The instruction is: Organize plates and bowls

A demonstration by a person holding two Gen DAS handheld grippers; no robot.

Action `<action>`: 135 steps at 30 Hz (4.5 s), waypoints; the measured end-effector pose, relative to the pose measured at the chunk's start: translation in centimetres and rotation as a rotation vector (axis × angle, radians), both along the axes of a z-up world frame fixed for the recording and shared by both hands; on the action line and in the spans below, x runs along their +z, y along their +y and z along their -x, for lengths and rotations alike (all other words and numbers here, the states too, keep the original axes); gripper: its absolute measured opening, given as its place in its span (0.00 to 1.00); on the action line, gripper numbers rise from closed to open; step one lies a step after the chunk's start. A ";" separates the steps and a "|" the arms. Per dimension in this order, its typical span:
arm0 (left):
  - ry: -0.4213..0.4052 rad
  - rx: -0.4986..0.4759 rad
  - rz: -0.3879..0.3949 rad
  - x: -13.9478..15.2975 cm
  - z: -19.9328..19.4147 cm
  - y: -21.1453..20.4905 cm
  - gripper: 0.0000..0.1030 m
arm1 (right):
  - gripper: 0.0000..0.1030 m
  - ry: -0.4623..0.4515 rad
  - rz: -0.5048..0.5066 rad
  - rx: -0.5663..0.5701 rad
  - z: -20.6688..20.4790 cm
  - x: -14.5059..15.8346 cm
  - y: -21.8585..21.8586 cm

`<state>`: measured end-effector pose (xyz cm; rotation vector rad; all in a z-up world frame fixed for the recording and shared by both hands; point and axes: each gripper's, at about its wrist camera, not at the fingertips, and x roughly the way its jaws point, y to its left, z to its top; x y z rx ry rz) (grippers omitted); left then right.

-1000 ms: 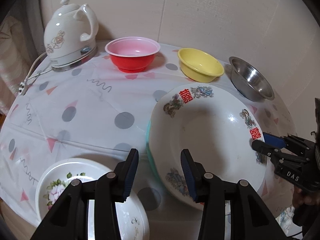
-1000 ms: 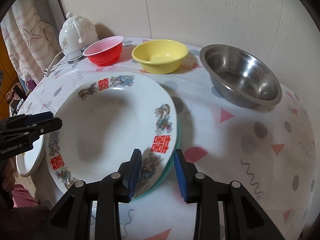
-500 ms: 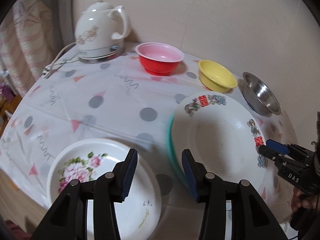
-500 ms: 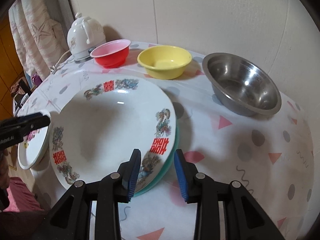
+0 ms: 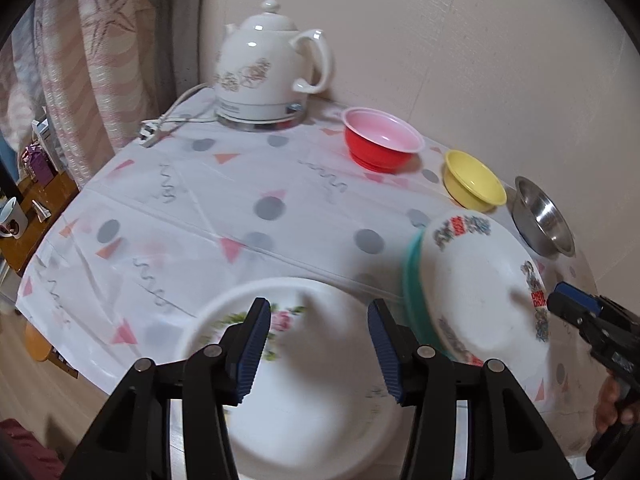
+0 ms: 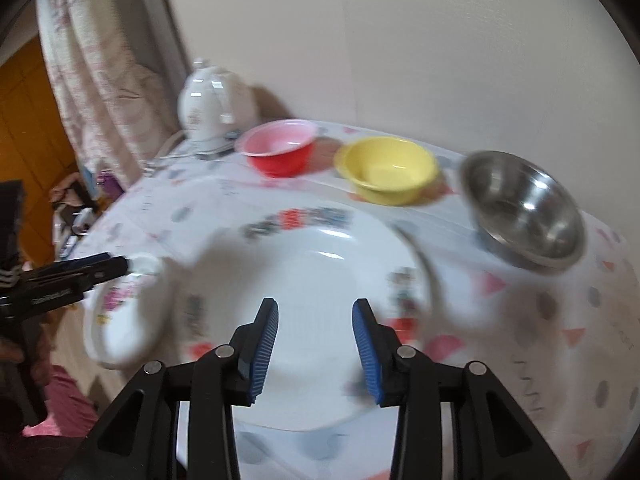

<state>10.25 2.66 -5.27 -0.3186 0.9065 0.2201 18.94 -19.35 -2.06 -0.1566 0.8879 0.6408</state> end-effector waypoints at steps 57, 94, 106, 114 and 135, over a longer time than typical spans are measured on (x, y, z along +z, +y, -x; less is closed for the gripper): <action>0.099 -0.301 0.020 -5.7 1.0 10.8 0.39 | 0.30 0.213 0.065 -0.016 4.9 -8.0 16.3; 0.038 -0.326 0.045 -4.9 2.4 10.0 0.22 | 0.22 0.192 0.095 -0.011 5.9 -6.9 16.5; -0.053 -0.335 0.008 -1.2 2.0 8.3 0.22 | 0.22 0.118 0.033 -0.010 5.7 -3.6 14.4; -0.090 -0.386 -0.004 0.9 -0.4 5.3 0.22 | 0.22 0.083 0.003 -0.056 4.5 -1.8 11.4; -0.047 -0.548 -0.008 0.8 -7.6 -7.9 0.22 | 0.22 0.101 0.055 -0.216 0.5 -0.8 -0.3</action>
